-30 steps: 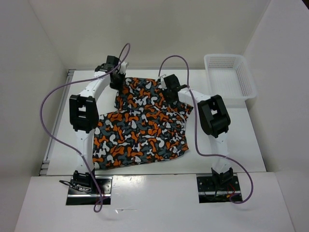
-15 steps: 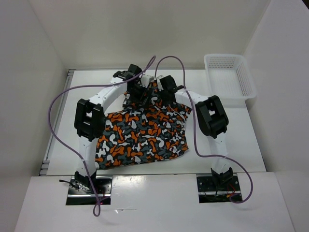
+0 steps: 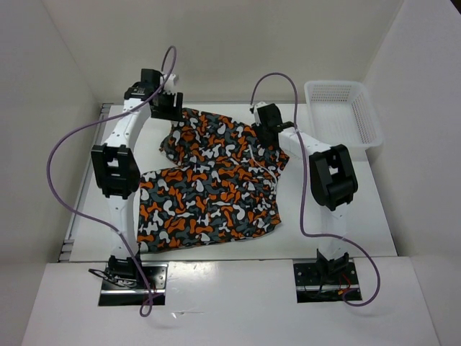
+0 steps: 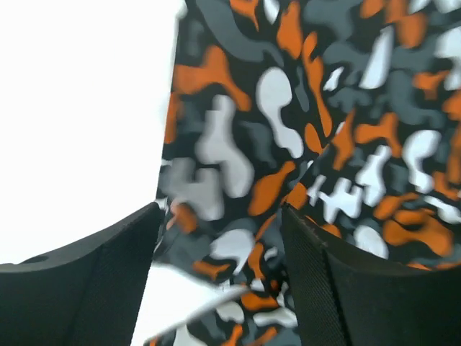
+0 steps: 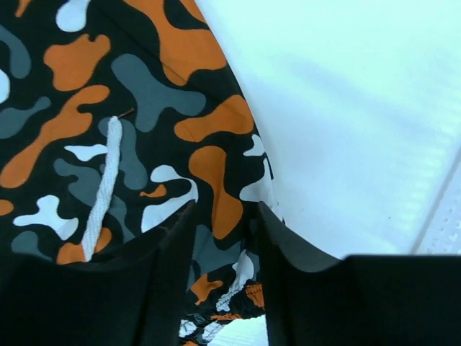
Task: Fold and stack the shorts
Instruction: Flatten the shorts out
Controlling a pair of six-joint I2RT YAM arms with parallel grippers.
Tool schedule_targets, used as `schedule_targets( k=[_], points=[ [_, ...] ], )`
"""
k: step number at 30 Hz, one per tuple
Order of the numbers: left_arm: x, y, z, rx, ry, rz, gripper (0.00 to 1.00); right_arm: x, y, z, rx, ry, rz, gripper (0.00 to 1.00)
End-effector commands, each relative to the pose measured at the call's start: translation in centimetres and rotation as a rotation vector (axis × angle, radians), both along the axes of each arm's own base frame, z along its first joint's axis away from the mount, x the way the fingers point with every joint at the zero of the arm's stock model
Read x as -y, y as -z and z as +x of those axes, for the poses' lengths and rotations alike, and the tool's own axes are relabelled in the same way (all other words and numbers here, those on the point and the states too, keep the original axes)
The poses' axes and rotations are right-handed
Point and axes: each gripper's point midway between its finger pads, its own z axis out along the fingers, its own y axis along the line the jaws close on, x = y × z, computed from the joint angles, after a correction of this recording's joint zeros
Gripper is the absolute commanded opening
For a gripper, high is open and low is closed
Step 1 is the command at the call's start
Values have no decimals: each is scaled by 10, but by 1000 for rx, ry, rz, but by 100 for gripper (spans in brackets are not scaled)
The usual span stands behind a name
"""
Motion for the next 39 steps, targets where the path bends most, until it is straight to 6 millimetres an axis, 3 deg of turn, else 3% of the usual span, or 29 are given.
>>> schedule_targets(
  k=[1,6,9,10,13,14,16,18,20,21,22,24,25,27,28,29,31,33,35,39],
  points=[
    [5,61,1,-106,10,70,76,12,-19,6,60,20,-6,45],
    [-13,89,-1,-149,-42,134,79,18,-8,4,41,22,-21,54],
    [-48,107,-5,-160,-143,261,79,29,-1,1,32,37,-50,56],
    [-72,122,-17,-203,-189,289,79,31,3,-2,23,43,-61,56],
    [-118,127,-27,-224,-286,333,78,39,4,0,36,59,-78,56],
    [-124,124,-30,-228,-294,323,78,40,3,0,36,53,-84,56],
    [-117,102,-24,-188,-271,259,78,44,5,4,36,62,-85,57],
    [-97,55,-13,-91,-212,157,84,36,-7,12,61,44,-54,58],
    [-58,18,-2,-5,-121,94,91,33,-6,10,42,28,-44,59],
    [-49,-14,12,78,-109,87,91,30,-9,10,40,10,-38,59],
    [-39,-23,20,109,-88,75,93,24,-6,8,23,-30,-22,60],
    [-30,-15,40,126,-70,63,93,16,4,-1,-29,-83,-1,62],
    [-22,-13,60,158,-54,53,93,11,5,-2,-34,-102,18,62],
    [-24,-10,81,193,-71,66,93,13,13,-4,-61,-107,28,62],
    [-18,23,90,155,-61,69,93,12,10,-1,-52,-107,30,62],
    [-13,-5,104,243,-63,67,94,12,9,4,-49,-112,48,62],
    [-10,15,117,261,-89,102,95,15,13,8,-63,-101,71,62],
    [-5,19,123,279,-94,113,95,16,14,18,-58,-89,91,63],
    [-6,41,125,250,-98,123,97,20,17,24,-80,-88,127,66],
    [-7,55,122,217,-96,128,100,18,19,25,-114,-109,185,75]
  ],
)
